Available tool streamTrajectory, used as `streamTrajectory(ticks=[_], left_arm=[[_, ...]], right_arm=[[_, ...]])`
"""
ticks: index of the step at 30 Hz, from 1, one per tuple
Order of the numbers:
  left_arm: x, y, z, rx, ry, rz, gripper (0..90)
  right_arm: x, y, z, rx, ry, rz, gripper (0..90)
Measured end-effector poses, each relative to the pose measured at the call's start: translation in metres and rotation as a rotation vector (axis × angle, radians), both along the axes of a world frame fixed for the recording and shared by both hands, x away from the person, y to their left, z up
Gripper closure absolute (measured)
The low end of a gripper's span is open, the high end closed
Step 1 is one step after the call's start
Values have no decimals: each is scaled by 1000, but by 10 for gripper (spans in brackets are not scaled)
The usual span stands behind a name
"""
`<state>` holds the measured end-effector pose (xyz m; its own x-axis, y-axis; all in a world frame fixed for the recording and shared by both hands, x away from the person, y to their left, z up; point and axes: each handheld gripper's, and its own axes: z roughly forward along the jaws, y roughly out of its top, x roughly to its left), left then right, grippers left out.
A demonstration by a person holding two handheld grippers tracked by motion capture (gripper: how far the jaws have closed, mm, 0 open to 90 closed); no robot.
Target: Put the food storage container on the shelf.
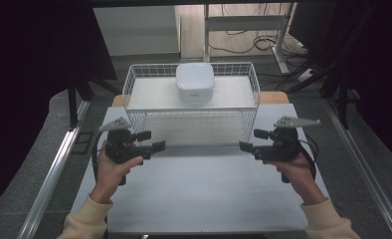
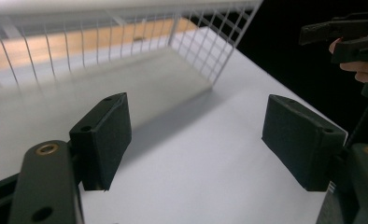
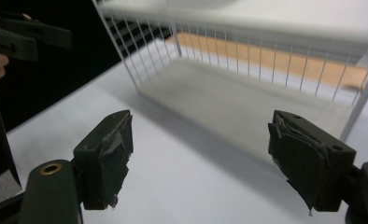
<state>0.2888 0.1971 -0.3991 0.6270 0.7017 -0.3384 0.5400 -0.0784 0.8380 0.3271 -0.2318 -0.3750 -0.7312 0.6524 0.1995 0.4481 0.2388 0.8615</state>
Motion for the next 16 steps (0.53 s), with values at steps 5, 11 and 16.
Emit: streamTrajectory(ticks=[5,11,16], left_arm=[[-16,0,-30,24,24,-1,234],[-15,-3,-40,60,39,-11,234],[-16,-4,-42,79,30,-13,227]], right_arm=[[-21,-7,-34,-48,2,-3,218],[-26,-16,-52,-71,25,-20,216],[-26,-22,-51,-25,16,-34,199]])
